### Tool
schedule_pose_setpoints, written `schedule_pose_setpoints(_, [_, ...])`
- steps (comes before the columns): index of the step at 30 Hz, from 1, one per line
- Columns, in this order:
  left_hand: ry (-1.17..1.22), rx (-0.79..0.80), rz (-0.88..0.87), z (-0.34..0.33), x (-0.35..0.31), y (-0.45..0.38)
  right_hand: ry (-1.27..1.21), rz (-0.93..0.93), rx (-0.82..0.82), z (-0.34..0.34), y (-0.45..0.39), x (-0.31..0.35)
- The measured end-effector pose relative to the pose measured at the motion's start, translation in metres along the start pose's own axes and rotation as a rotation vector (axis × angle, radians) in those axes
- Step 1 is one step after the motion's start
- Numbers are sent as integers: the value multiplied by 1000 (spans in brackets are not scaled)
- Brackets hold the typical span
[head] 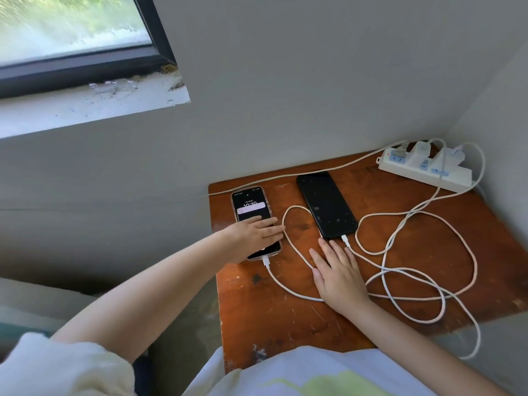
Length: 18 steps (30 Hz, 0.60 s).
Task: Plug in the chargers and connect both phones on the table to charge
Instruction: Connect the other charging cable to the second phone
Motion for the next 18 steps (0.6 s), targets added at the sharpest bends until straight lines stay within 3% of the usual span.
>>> schedule_pose_setpoints(5, [304, -148, 335, -18, 7, 40, -13, -1, -14, 0, -1, 0])
schedule_pose_setpoints(8, [479, -287, 637, -27, 2, 61, -5, 13, 11, -3, -1, 0])
schedule_pose_setpoints(11, [510, -285, 905, -43, -11, 67, 8, 13, 27, -6, -2, -2])
schedule_pose_setpoints(18, [308, -291, 929, -59, -22, 61, 22, 8, 51, -8, -1, -3])
Point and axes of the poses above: each hand's wrist, its own y-axis away from the middle knuckle, its own z-axis out of the back of the hand, x = y × z, the point moved 6 cm from there along -y, towards the middle knuckle, and after that the axes turned 13 degrees about -x, right-handed, at the moved point
